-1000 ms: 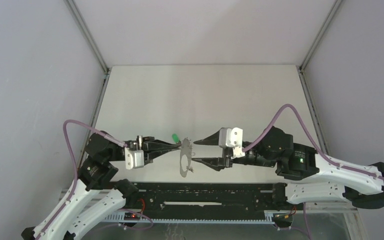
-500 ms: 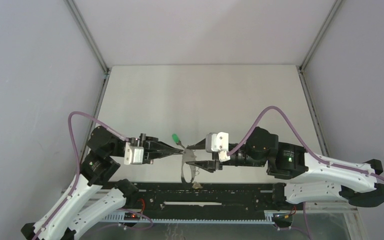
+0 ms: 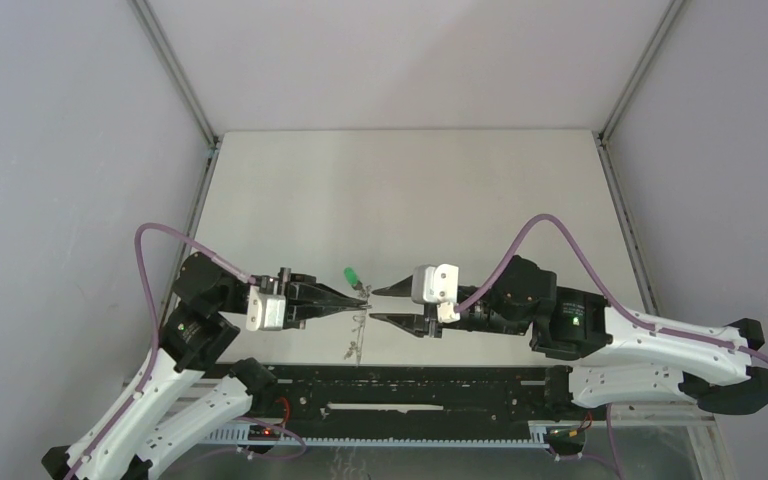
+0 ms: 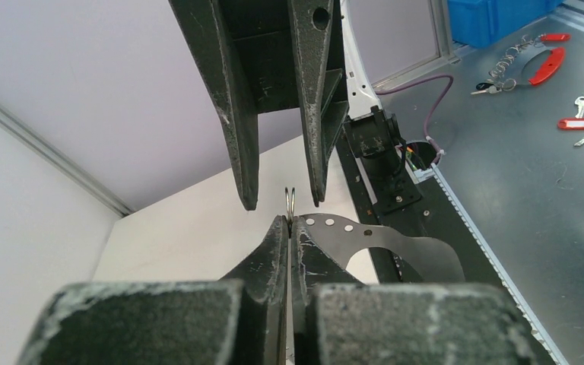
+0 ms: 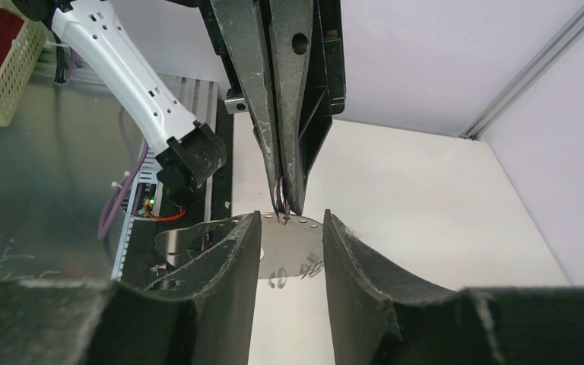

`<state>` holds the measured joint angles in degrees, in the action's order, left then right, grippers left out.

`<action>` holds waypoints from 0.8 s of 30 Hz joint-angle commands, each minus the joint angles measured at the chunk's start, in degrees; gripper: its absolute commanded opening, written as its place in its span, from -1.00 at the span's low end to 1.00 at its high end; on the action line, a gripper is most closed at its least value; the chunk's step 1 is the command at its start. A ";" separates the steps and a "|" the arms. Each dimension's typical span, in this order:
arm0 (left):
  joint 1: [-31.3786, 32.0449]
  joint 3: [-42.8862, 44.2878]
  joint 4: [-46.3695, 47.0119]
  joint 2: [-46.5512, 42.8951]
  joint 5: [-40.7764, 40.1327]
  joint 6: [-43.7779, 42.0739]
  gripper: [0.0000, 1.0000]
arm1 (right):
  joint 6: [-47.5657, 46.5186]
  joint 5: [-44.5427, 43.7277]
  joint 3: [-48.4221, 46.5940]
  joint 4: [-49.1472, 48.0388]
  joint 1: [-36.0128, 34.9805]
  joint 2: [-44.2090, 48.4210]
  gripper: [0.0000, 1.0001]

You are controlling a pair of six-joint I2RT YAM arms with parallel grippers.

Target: Put the keys on the keyring

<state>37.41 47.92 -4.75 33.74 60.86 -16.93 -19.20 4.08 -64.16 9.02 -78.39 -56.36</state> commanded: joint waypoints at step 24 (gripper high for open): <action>-0.26 2.78 -7.78 -1.56 -4.67 -3.77 -0.01 | 4.88 4.03 -2.63 1.51 3.11 -2.42 -1.00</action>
<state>37.21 47.92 -9.63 32.86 58.39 -19.51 -16.75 6.87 -64.58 11.07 -76.01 -58.89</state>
